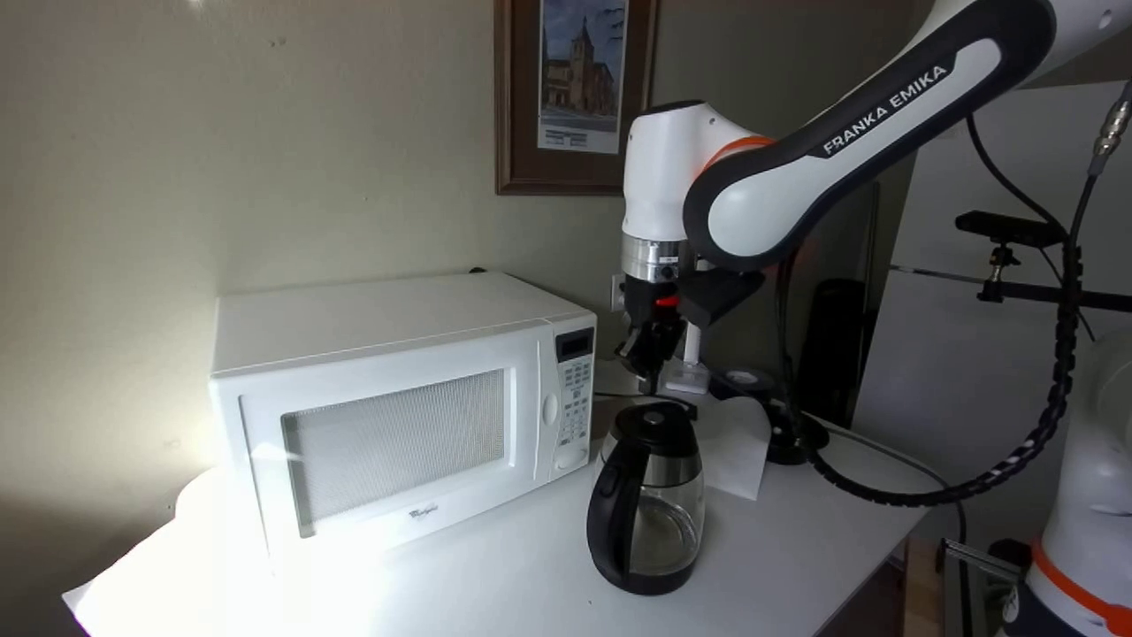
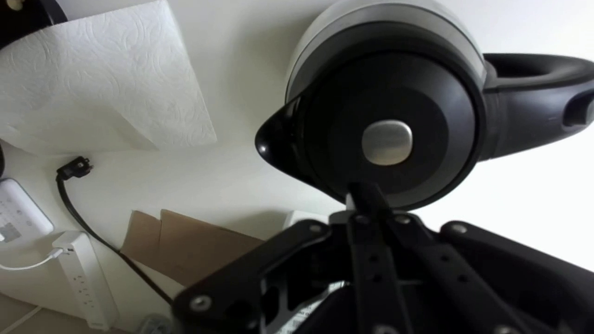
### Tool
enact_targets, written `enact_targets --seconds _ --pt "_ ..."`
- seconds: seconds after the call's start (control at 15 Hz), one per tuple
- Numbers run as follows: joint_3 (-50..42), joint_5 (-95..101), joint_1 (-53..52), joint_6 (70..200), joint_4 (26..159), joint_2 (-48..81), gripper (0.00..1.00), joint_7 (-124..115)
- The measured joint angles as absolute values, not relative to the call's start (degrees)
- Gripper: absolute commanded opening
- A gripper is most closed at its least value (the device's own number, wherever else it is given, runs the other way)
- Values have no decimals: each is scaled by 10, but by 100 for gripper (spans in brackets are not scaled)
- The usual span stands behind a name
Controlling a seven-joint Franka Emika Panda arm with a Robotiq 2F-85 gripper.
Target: Close the kettle
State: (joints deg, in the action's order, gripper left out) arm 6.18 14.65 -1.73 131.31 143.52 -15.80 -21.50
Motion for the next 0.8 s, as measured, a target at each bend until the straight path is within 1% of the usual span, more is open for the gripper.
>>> enact_targets --seconds 0.07,0.13,0.2,0.27,0.47,0.6,0.8 --pt "62 147 -17 1313 1434 -165 0 -215" --pt "63 146 -17 1313 1433 -172 26 -215" --pt "63 145 -18 1313 1432 -179 27 -214" --pt "63 140 -18 1313 1432 -185 32 -213" --pt "63 102 -22 1301 1430 -203 56 -188" --pt "62 75 -24 1281 1426 -216 69 -167" --pt "61 54 -24 1241 1417 -237 93 -144"
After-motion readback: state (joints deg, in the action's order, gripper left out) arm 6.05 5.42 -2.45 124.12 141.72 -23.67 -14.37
